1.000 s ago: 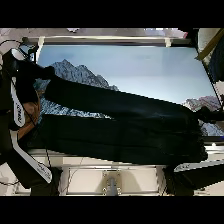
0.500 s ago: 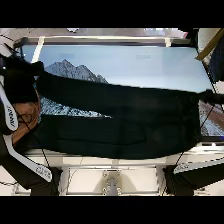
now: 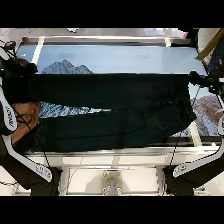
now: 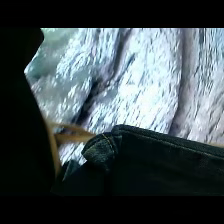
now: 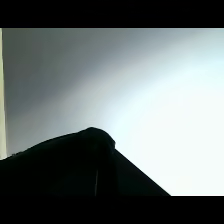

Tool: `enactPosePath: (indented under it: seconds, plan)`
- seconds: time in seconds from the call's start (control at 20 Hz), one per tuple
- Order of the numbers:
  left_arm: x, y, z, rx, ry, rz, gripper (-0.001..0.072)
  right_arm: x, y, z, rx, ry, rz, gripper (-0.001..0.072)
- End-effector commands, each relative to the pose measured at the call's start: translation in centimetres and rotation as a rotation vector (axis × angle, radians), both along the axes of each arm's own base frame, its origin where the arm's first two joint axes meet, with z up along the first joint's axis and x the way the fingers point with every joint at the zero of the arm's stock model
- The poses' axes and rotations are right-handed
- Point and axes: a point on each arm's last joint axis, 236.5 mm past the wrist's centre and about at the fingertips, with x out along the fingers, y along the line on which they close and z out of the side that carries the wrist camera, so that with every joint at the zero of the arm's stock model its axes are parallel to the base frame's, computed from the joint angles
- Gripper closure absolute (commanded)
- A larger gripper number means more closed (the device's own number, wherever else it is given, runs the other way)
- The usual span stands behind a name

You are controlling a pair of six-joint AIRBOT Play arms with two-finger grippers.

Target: Fold the clothes and pants, and hang the long-sleeved shirts on hangers.

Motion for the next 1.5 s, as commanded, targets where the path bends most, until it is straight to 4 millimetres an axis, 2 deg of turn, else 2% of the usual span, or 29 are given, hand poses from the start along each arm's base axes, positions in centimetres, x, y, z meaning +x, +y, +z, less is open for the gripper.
enactPosePath:
  seconds: [0.0, 0.05, 0.1, 0.15, 0.25, 0.35, 0.4, 0.45, 0.5, 0.55, 0.65, 0.7, 0.75, 0.85, 0.9, 1.0, 1.1, 1.15, 1.25, 1.35, 1.45]
  plan:
    - [3.2, -0.7, -2.0, 0.028, -0.07, -0.01, 0.0693, 2.2, 0.0, -2.5, -0.006, -0.006, -0.097, 0.0655]
    - [3.7, -1.2, -3.1, 0.018, -0.068, -0.003, 0.0602, 2.7, -0.3, -2.7, 0.006, -0.018, -0.131, 0.0629]
    - [4.1, -1.5, -3.8, 0.0, -0.073, 0.022, 0.0165, 3.1, -0.5, -2.4, 0.014, -0.038, -0.155, 0.0481]
    - [4.4, -1.5, -4.1, -0.025, -0.085, 0.067, -0.0013, 3.5, -0.4, -1.7, 0.038, -0.057, -0.168, 0.0272]
    - [4.2, -1.4, -2.8, -0.051, -0.099, 0.115, -0.0009, 3.7, 0.0, 0.4, 0.063, -0.07, -0.114, 0.0263]
    - [2.6, -0.8, 1.2, -0.043, -0.119, 0.133, -0.0006, 2.7, -0.5, 3.9, 0.091, -0.077, -0.044, 0.0264]
    - [0.8, -0.1, 3.9, -0.006, -0.109, 0.132, -0.0006, 1.3, -1.0, 5.9, 0.096, -0.069, 0.001, 0.0264]
    - [-1.6, 0.9, 6.3, 0.05, -0.079, 0.126, -0.0006, -0.9, -1.6, 7.6, 0.085, -0.041, 0.048, 0.0265]
    - [-4.8, 2.1, 8.4, 0.106, -0.027, 0.135, -0.0005, -3.6, -2.3, 8.5, 0.063, 0.005, 0.08, 0.0273]
    - [-8.3, 3.2, 10.1, 0.138, 0.023, 0.173, -0.0003, -6.9, -3.0, 8.9, 0.039, 0.079, 0.114, 0.0323]
    - [-14.3, 4.2, 11.9, 0.135, 0.063, 0.235, 0.0119, -13.0, -3.9, 8.7, 0.039, 0.206, 0.135, 0.0329]
    - [-17.9, 4.4, 11.8, 0.131, 0.082, 0.267, 0.0117, -16.1, -4.0, 8.4, 0.06, 0.243, 0.137, 0.0328]
    - [-22.0, 4.5, 10.8, 0.12, 0.105, 0.312, 0.0116, -18.4, -4.2, 8.0, 0.074, 0.256, 0.121, 0.0328]
    - [-29.4, 4.5, 7.4, 0.095, 0.11, 0.435, 0.0117, -22.7, -3.7, 6.5, 0.126, 0.269, 0.074, 0.0326]
    - [-32.6, 4.2, 5.0, 0.06, 0.087, 0.515, 0.0118, -24.3, -3.0, 5.7, 0.169, 0.269, 0.051, 0.0325]
    - [-37.5, 1.5, -0.7, -0.119, 0.101, 0.643, 0.0142, -26.6, -1.3, 4.4, 0.233, 0.267, 0.024, 0.032]
    - [-39.8, -1.7, -5.5, -0.352, 0.124, 0.696, 0.0205, -27.4, -0.3, 4.2, 0.252, 0.272, 0.027, 0.0305]
    - [-40.1, -2.5, -7.0, -0.466, 0.102, 0.748, 0.0205, -27.3, 0.0, 4.8, 0.258, 0.257, 0.032, 0.0305]
    - [-41.6, -3.2, -8.5, -0.63, 0.09, 0.861, 0.0197, -26.1, 0.4, 6.5, 0.28, 0.185, 0.032, 0.0305]
    - [-43.1, -2.8, -9.1, -0.691, 0.1, 0.936, 0.0085, -25.1, 0.5, 8.1, 0.294, 0.122, 0.031, 0.0305]
    - [-42.2, -2.7, -9.1, -0.732, 0.07, 0.94, 0.0085, -24.4, 0.6, 9.1, 0.31, 0.083, 0.032, 0.0305]
